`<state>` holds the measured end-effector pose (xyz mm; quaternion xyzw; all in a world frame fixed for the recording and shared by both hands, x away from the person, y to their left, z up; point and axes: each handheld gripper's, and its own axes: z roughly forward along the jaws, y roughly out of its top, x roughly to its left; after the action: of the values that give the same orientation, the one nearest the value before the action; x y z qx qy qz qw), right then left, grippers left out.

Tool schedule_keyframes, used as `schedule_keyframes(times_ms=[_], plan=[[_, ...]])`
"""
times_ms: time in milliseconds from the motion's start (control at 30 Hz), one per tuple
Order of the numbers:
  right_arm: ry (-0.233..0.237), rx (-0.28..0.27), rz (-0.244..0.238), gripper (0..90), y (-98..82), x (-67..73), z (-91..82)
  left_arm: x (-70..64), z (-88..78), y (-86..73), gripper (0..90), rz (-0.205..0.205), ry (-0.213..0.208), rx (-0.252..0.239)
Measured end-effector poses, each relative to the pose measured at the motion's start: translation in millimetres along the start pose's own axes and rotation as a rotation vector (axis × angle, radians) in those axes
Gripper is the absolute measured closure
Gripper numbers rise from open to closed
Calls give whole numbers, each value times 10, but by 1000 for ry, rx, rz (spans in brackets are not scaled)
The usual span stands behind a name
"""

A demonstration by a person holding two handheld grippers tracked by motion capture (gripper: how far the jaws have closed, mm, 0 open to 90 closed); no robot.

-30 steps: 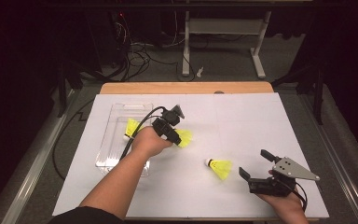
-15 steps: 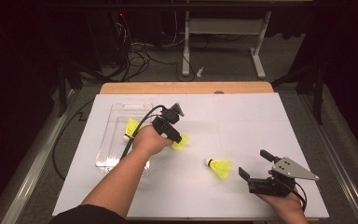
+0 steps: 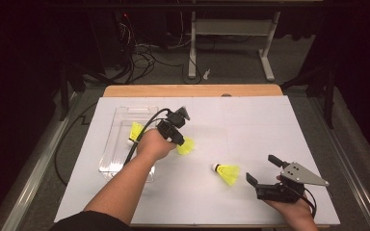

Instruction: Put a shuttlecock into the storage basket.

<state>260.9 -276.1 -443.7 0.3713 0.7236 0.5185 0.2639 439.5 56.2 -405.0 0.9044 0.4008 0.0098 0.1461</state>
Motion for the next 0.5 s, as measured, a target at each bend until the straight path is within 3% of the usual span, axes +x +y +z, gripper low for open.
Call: schedule_keyframes(times_ms=[500], plan=[[-2,0,1,20,2,-4,-2,50,-171,-37,891,13,50,-32]])
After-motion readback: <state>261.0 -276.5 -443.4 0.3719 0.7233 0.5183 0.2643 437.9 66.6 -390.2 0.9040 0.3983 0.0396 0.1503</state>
